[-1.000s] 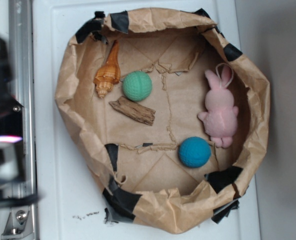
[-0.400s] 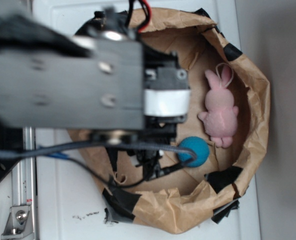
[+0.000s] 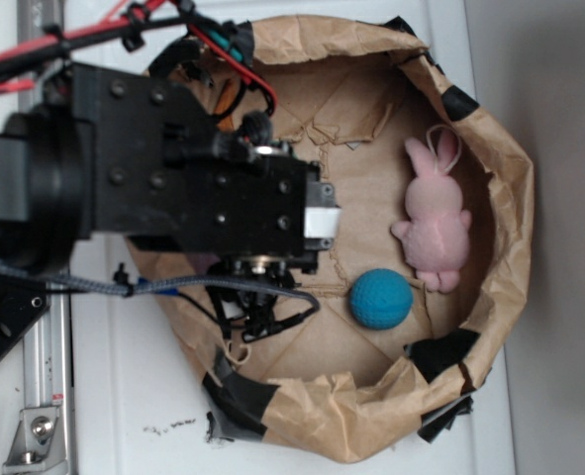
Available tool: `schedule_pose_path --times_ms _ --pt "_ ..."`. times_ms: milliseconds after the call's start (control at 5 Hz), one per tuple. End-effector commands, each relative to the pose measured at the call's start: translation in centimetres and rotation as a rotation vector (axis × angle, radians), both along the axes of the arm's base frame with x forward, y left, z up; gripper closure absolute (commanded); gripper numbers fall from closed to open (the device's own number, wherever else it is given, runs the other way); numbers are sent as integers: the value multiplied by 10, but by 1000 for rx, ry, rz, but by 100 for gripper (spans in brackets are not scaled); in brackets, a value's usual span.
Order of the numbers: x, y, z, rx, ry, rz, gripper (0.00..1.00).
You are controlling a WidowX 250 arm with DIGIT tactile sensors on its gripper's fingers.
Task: Grab the shell.
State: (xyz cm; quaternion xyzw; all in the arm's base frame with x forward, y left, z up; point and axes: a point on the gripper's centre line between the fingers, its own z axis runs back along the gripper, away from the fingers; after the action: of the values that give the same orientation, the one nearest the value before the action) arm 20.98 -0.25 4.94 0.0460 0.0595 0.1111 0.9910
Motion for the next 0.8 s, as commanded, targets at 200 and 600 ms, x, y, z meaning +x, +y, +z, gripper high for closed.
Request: schedule_pose_path --times_ms 200,600 --pt "-13 33 27 65 -117 -47 0" --pt "-27 67 27 176 -85 -9 0"
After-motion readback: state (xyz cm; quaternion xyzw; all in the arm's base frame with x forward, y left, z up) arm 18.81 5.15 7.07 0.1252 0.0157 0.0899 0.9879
